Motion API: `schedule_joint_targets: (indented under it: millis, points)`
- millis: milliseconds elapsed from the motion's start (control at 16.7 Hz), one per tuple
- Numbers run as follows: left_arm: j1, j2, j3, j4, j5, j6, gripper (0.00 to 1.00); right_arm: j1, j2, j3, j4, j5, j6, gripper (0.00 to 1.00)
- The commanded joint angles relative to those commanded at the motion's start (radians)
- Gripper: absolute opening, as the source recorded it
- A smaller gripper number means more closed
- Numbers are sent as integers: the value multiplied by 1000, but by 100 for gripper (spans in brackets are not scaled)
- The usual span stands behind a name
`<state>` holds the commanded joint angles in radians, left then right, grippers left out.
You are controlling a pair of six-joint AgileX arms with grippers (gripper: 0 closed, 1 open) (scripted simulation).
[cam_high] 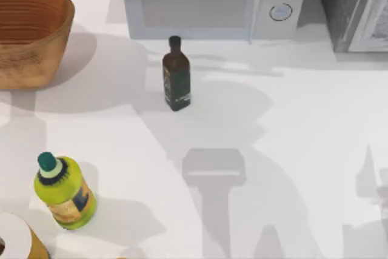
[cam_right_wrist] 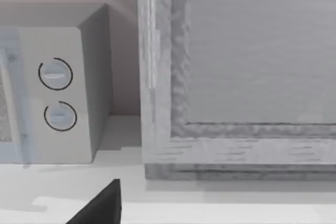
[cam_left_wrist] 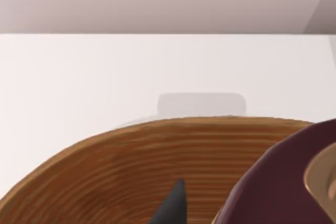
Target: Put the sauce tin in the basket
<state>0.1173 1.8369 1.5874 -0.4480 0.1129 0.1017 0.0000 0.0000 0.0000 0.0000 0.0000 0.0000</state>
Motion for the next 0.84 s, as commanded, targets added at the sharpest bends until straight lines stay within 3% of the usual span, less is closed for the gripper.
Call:
schedule_joint_targets:
  millis: [480, 840]
  points:
    - [0, 0, 0, 0, 0, 0, 98, 0, 0, 0, 0, 0, 0, 100]
    - [0, 0, 0, 0, 0, 0, 100, 0, 0, 0, 0, 0, 0, 100]
